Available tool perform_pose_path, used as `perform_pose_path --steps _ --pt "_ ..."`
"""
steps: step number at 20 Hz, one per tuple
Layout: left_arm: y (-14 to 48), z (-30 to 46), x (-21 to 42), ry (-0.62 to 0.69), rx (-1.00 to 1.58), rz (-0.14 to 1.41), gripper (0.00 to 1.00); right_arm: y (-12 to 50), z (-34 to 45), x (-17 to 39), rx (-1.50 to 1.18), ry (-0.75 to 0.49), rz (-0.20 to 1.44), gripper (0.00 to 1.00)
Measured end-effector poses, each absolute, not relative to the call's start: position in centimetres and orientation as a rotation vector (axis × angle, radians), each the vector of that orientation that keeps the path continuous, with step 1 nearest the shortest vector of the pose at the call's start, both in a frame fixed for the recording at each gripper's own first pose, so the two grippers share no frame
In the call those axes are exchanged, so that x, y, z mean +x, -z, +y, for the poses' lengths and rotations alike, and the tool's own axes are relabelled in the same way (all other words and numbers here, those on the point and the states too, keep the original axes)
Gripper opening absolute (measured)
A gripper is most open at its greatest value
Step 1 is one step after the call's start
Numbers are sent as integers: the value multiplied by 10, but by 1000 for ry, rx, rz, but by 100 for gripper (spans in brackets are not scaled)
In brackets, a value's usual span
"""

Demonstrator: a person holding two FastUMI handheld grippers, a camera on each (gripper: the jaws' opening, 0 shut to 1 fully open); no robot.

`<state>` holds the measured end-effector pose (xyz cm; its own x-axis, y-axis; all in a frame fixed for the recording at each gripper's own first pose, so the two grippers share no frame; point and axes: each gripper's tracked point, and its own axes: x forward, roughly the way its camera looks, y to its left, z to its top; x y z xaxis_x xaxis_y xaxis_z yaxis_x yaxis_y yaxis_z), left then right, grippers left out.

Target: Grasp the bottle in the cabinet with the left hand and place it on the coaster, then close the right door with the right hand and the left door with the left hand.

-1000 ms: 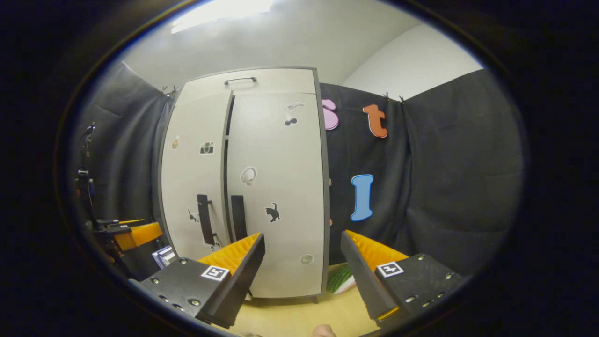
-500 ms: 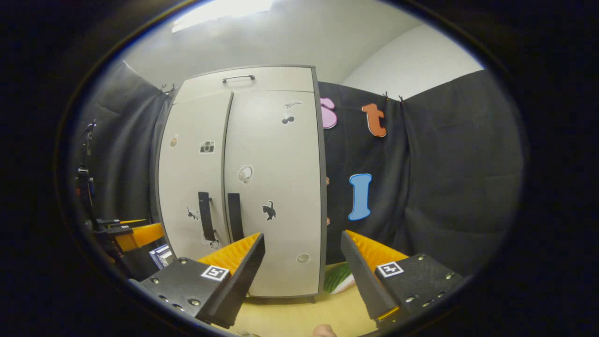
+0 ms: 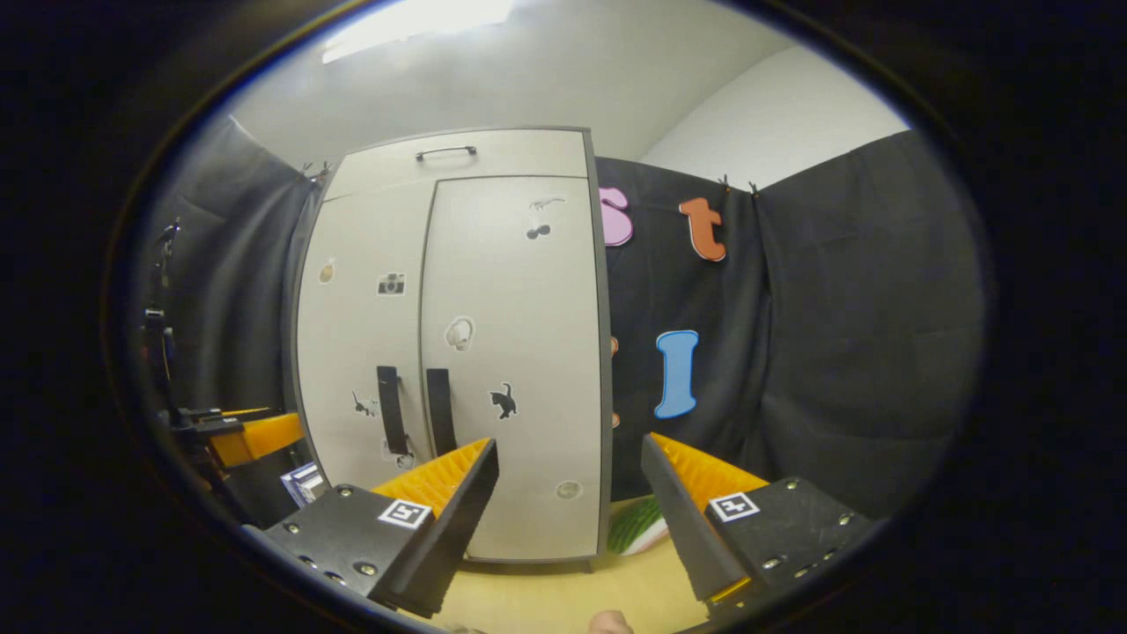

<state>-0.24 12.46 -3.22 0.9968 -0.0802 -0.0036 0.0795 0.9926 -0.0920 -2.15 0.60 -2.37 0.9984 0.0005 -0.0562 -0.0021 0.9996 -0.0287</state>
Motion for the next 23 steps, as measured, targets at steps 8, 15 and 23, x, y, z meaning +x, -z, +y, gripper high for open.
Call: perform_pose_path --steps 8,15,23 --pt "23 123 -1 78 -72 -6 92 20 4 -21 -30 4 43 99" --pt "11 119 2 46 -53 -18 94 9 3 -19 -24 -6 17 99" --pt "-20 50 0 78 -34 -74 96 -1 -36 -15 -38 -31 8 99"
